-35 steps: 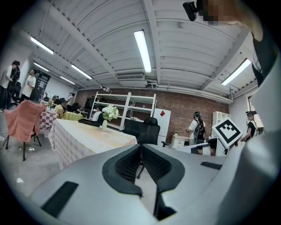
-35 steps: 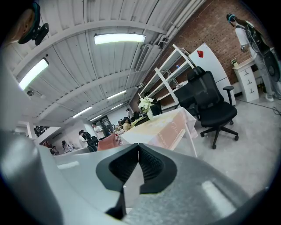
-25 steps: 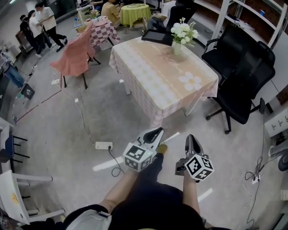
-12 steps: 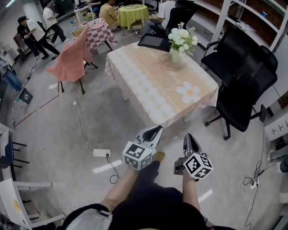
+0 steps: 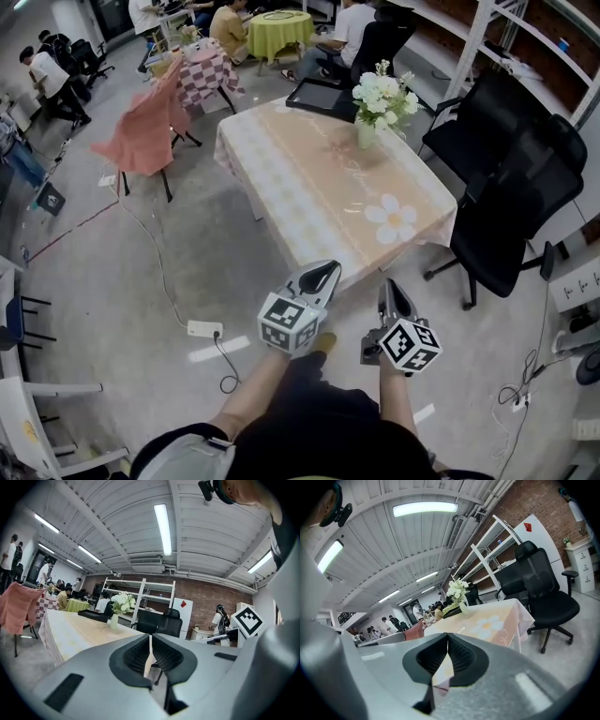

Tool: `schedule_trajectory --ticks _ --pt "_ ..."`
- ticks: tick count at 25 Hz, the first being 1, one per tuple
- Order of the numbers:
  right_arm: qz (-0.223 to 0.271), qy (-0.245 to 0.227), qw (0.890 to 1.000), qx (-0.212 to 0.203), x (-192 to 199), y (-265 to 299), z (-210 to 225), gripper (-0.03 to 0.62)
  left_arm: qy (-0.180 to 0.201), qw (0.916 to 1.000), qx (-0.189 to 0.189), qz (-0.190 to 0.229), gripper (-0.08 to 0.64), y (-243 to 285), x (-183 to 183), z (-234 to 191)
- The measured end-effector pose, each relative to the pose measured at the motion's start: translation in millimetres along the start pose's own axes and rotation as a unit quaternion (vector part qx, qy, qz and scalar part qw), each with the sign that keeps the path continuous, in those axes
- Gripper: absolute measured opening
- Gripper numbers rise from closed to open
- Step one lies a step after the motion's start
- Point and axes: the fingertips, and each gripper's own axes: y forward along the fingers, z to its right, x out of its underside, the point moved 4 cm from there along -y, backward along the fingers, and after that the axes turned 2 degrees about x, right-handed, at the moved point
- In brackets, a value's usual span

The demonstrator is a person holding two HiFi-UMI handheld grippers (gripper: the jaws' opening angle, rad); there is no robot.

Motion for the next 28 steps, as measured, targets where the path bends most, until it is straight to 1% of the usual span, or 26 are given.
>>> schedule_trajectory --ticks 6,11,17,28 --pt "-0.009 0.0 1.0 -0.005 -20 38 13 0.003 -0.004 1.0 -0.007 -0.002 0.023 34 -10 -21" --pt "-0.016 0.001 1.0 -0.011 -29 68 23 0.003 -0.005 0.9998 -0.018 -0.004 0.023 58 -15 -41" --pt "-0.018 -0.001 1.0 -0.012 -44 99 38 0.003 -0.004 0.9997 -0.023 -0.004 0.023 89 -22 -60" --pt "-0.03 0.004 0.999 -0.01 -47 143 61 0.003 -0.01 0.9996 -0.022 -0.014 0.023 128 -14 -88"
